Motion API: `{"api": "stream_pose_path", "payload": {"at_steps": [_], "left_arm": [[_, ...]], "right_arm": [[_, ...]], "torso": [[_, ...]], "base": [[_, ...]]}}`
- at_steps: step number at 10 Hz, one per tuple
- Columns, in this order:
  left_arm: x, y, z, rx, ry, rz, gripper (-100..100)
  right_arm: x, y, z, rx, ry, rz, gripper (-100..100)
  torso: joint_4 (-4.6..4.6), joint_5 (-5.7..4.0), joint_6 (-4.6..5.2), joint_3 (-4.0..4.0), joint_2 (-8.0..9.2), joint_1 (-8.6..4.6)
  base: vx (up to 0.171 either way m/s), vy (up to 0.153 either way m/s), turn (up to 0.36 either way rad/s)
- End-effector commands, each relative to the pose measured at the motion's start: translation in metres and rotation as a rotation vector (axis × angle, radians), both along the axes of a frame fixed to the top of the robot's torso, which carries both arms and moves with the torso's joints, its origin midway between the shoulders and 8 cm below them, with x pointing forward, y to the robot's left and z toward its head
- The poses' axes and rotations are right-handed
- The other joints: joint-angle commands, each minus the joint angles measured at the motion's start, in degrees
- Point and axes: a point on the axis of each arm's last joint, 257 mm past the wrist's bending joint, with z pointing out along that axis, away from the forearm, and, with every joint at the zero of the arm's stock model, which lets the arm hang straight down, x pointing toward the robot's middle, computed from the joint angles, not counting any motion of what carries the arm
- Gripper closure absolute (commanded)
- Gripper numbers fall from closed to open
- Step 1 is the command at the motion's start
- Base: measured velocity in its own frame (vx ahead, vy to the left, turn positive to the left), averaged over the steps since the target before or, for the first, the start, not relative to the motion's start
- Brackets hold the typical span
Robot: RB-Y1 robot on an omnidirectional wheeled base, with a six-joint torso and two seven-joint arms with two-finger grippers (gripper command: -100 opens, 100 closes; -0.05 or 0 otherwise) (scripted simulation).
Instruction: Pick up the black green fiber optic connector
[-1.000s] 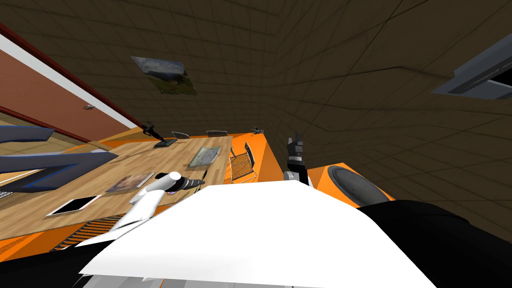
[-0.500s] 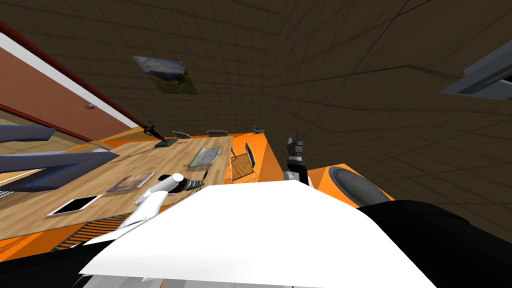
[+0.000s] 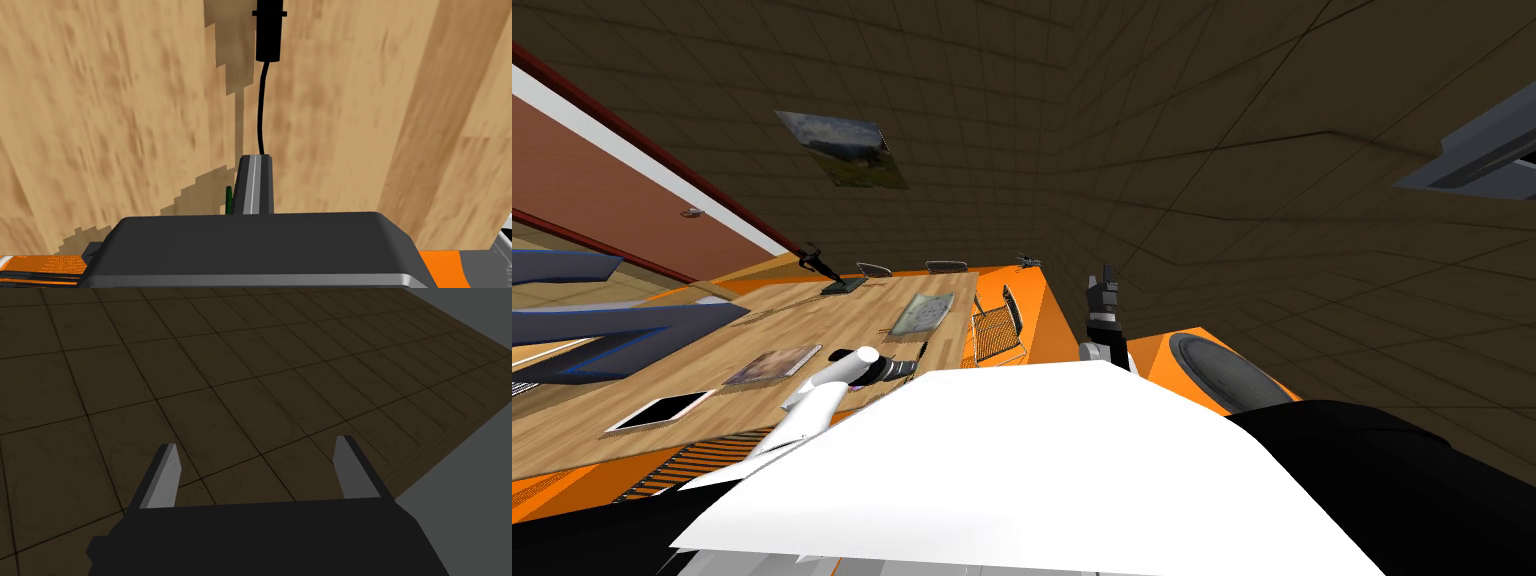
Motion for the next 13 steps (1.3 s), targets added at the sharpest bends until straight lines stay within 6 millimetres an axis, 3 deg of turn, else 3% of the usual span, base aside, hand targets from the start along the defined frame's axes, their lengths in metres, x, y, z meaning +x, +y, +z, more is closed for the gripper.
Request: {"api": "stream_pose_path", "payload": {"at_steps": [1, 3, 5, 12, 13], "left_arm": [[0.019, 0.022, 0.022, 0.042, -0.04, -0.013, -100], [0.024, 0.03, 0.029, 0.055, -0.051, -0.019, -100], [0.039, 0.057, 0.057, 0.101, -0.087, -0.044, -100], [0.052, 0.11, 0.116, 0.188, -0.132, -0.099, -100], [0.045, 0.103, 0.098, 0.194, -0.11, -0.105, -100]], "right_arm": [[0.0, 0.0, 0.0, 0.0, 0.0, 0.0, 0], [0.0, 0.0, 0.0, 0.0, 0.0, 0.0, 0], [0.0, 0.0, 0.0, 0.0, 0.0, 0.0, 0], [0.0, 0.0, 0.0, 0.0, 0.0, 0.0, 0], [0.0, 0.0, 0.0, 0.0, 0.0, 0.0, 0]], "torso": [[0.0, 0.0, 0.0, 0.0, 0.0, 0.0], [-0.02, -0.11, 0.02, -0.07, -0.12, -0.46], [-0.01, -0.1, 0.01, -0.04, -0.07, -0.4], [-0.06, -0.11, 0.01, -0.15, -0.25, -0.47], [-0.06, -0.11, 0.02, -0.17, -0.29, -0.49]], "base": [[0.018, -0.073, -0.01], [0.027, -0.124, 0.008], [0.021, -0.118, 0.039], [0.05, -0.123, 0.036], [0.052, -0.022, -0.094]]}}
